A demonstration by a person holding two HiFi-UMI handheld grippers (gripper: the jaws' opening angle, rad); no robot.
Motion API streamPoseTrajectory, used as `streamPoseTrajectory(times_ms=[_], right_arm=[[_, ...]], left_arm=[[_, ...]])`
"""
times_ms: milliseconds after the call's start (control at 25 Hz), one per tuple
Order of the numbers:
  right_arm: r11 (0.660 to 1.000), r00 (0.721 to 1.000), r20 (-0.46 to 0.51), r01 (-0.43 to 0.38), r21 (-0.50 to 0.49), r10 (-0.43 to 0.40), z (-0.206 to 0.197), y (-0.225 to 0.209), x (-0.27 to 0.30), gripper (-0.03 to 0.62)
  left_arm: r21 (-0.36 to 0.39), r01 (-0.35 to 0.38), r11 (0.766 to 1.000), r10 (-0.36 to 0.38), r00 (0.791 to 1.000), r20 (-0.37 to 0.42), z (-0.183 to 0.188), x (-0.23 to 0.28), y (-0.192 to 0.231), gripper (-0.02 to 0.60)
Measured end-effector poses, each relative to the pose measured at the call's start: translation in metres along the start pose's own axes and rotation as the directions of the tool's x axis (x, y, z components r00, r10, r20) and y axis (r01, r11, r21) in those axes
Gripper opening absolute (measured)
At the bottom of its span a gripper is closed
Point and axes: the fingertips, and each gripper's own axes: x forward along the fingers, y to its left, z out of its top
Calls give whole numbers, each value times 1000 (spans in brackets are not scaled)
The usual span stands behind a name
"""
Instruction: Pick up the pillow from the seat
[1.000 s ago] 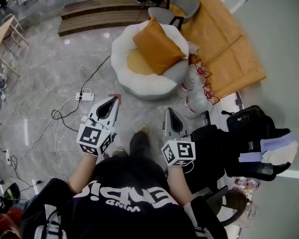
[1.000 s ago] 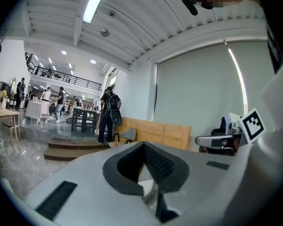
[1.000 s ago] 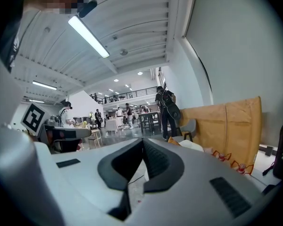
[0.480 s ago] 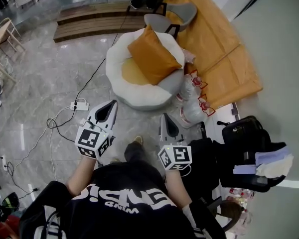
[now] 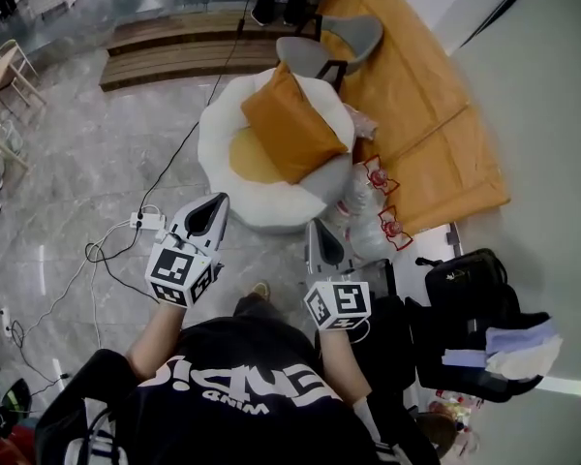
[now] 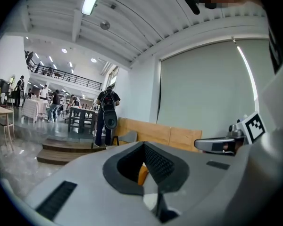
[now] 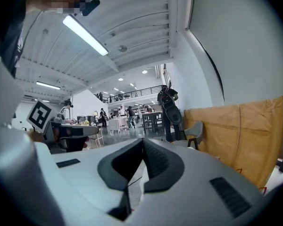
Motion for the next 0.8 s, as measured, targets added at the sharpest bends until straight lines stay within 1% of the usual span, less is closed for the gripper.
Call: streamPoseTrajectory(times_ms=[280, 480, 800], right_arm=[[1000, 1000, -16, -15, -3, 15, -3, -46, 18, 21], [999, 999, -30, -35, -4, 35, -4, -69, 33, 21], [997, 997, -36, -73, 9, 73, -6, -74, 57, 21]], left_arm=[[4, -23, 1000, 23, 1000, 16, 7, 48, -5, 8], [-2, -55, 998, 55, 998, 29, 9, 71, -2, 8], [-5, -93, 996, 93, 996, 17, 7, 85, 11, 8]])
